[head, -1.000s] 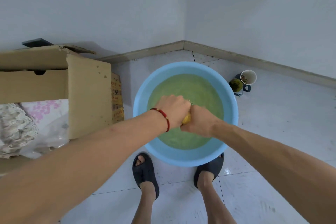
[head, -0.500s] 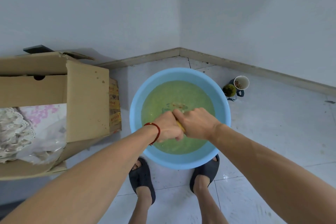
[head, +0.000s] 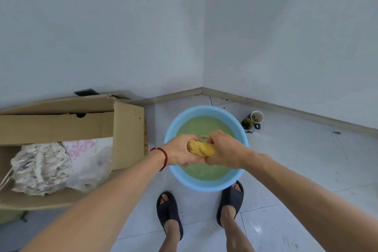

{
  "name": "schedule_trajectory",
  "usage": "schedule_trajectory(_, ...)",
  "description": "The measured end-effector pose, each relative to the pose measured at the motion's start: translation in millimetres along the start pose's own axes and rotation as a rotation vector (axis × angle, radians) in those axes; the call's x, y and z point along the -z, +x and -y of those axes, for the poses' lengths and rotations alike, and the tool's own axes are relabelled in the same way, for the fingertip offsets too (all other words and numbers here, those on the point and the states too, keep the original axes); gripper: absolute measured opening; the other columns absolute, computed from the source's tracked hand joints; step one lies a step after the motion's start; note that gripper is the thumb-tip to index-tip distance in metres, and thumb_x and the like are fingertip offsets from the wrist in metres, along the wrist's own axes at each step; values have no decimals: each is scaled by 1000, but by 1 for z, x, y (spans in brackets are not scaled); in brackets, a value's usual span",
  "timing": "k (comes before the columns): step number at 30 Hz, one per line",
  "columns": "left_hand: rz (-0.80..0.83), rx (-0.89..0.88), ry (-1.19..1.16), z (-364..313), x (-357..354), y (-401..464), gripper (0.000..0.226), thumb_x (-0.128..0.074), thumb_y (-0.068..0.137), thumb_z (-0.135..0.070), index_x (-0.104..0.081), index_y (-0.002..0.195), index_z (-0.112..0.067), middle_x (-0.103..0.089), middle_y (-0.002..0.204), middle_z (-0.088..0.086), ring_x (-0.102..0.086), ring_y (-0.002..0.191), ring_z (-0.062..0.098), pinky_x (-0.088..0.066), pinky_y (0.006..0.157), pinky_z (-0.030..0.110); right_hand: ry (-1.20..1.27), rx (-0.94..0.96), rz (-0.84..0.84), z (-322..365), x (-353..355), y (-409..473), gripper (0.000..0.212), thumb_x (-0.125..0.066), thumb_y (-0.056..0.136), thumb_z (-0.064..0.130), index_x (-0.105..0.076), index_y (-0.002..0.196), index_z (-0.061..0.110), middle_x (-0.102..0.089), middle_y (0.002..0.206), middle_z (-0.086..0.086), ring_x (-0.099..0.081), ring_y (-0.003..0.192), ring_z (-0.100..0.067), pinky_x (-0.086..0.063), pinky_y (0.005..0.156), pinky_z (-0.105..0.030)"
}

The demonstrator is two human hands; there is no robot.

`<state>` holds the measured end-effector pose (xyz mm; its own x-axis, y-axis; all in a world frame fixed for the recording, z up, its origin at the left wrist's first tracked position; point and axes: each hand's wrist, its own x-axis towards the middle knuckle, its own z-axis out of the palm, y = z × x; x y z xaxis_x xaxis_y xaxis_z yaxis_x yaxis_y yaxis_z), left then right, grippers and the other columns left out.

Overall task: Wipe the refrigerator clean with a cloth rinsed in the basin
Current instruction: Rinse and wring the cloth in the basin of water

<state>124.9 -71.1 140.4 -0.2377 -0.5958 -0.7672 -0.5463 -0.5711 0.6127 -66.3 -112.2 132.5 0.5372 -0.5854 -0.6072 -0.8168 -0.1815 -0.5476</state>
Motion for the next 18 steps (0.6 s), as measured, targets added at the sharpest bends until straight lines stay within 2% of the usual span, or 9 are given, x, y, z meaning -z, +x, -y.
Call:
schedule_trajectory(2, -33, -95, -31, -19, 24, -46, 63, -90, 75, -23, -63, 133, -22, -71, 111, -4, -71, 95, 11, -61, 88, 32, 199, -45, 55, 28, 29, -39, 37, -86, 80, 48, -63, 91, 22, -63, 85, 5, -57, 74, -13, -46, 69, -29)
schedule_trajectory(3, -50, -155, -27, -30, 35, -68, 66, -90, 76, -24, -63, 136, -24, -71, 117, -6, -70, 102, 6, -57, 96, 29, 343, -54, 84, 42, 40, -61, 35, -82, 83, 52, -69, 92, 20, -67, 82, 3, -61, 74, -12, -49, 72, -30)
schedule_trajectory(4, -63, -223, -36, -44, 47, -99, 64, -90, 77, -23, -64, 135, -27, -72, 118, -8, -69, 105, 4, -54, 99, 24, 508, -46, 102, 64, 52, -89, 36, -76, 89, 52, -74, 98, 18, -74, 88, -1, -67, 79, -14, -54, 78, -32)
schedule_trajectory(6, -82, -343, -115, -65, 63, -139, 55, -87, 79, -13, -69, 129, -28, -75, 117, -6, -68, 111, 7, -50, 101, 20, 901, -13, 109, 94, 63, -128, 40, -61, 101, 42, -75, 109, 6, -76, 108, -21, -72, 95, -30, -57, 92, -41)
schedule_trajectory(9, -125, -501, -238, -91, 76, -188, 46, -80, 80, 5, -73, 122, -14, -71, 127, -3, -66, 121, 13, -49, 106, 25, 1338, -11, -1, 134, 67, -174, 39, -49, 106, 23, -72, 114, -8, -67, 115, -40, -68, 98, -46, -56, 82, -44)
schedule_trajectory(11, -132, -586, -234, -107, 79, -213, 37, -76, 80, 11, -76, 112, -8, -66, 135, -4, -64, 123, 10, -48, 110, 31, 1449, -11, -150, 162, 63, -202, 37, -48, 105, 17, -68, 120, -10, -66, 119, -39, -68, 101, -48, -56, 79, -44)
schedule_trajectory(13, -157, -663, -206, -119, 76, -225, 30, -75, 80, 13, -78, 100, -9, -65, 137, -1, -65, 123, 11, -47, 112, 37, 1477, -33, -339, 179, 60, -221, 32, -50, 105, 12, -67, 125, -6, -70, 122, -31, -71, 105, -42, -59, 83, -44)
schedule_trajectory(15, -178, -761, -169, -132, 70, -234, 33, -74, 80, 15, -78, 91, -16, -68, 132, 1, -66, 121, 14, -48, 110, 37, 1477, -44, -510, 190, 59, -239, 29, -51, 104, 7, -69, 126, 0, -72, 124, -25, -72, 110, -34, -60, 93, -46)
schedule_trajectory(18, -154, -883, -127, -155, 54, -250, 33, -72, 80, 16, -75, 88, -16, -72, 124, 0, -70, 113, 22, -55, 96, 29, 1473, -16, -641, 200, 59, -272, 33, -54, 101, 2, -68, 130, 3, -70, 128, -22, -65, 123, -39, -49, 109, -56)
